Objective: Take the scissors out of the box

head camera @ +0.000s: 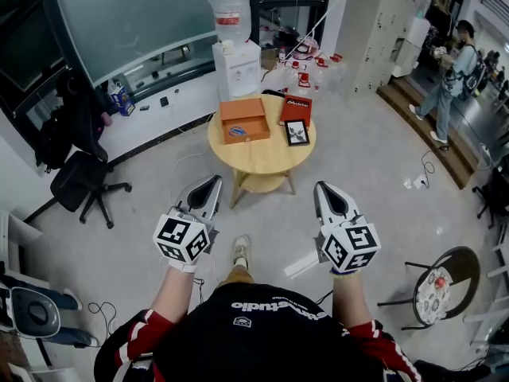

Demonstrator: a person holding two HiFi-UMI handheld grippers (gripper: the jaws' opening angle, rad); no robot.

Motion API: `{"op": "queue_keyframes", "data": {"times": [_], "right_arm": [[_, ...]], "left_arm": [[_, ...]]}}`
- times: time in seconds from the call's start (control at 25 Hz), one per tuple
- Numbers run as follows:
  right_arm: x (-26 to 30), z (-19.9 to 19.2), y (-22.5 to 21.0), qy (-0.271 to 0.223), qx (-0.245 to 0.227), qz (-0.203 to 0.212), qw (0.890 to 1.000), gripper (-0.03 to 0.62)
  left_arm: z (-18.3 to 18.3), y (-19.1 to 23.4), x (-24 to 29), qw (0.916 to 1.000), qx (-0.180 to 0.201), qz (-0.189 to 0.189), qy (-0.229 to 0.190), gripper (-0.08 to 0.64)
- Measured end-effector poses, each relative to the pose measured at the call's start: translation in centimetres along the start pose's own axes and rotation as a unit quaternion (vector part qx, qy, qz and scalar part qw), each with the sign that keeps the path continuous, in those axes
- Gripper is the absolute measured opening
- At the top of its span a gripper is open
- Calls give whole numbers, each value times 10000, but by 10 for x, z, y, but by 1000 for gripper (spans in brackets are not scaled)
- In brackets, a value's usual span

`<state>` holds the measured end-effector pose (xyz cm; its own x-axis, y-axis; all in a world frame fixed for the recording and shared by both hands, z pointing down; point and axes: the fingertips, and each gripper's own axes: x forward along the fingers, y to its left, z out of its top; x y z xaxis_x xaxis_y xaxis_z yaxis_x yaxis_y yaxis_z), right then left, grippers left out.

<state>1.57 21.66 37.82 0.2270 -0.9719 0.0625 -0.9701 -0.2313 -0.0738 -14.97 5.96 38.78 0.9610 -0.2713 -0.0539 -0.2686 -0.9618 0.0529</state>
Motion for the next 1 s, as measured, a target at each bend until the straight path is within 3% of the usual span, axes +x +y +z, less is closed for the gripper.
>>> {"op": "queue_keyframes", "data": {"times": [0.72, 1.0], "right_arm": [[-2, 1, -25, 104, 108, -165, 9998, 28], [13, 9, -28, -2, 106, -64, 9999, 28]], "left_arm": [[-1, -11, 29, 9996, -86, -249, 110, 17], [2, 0, 35, 9998, -25, -160, 120, 17]]}}
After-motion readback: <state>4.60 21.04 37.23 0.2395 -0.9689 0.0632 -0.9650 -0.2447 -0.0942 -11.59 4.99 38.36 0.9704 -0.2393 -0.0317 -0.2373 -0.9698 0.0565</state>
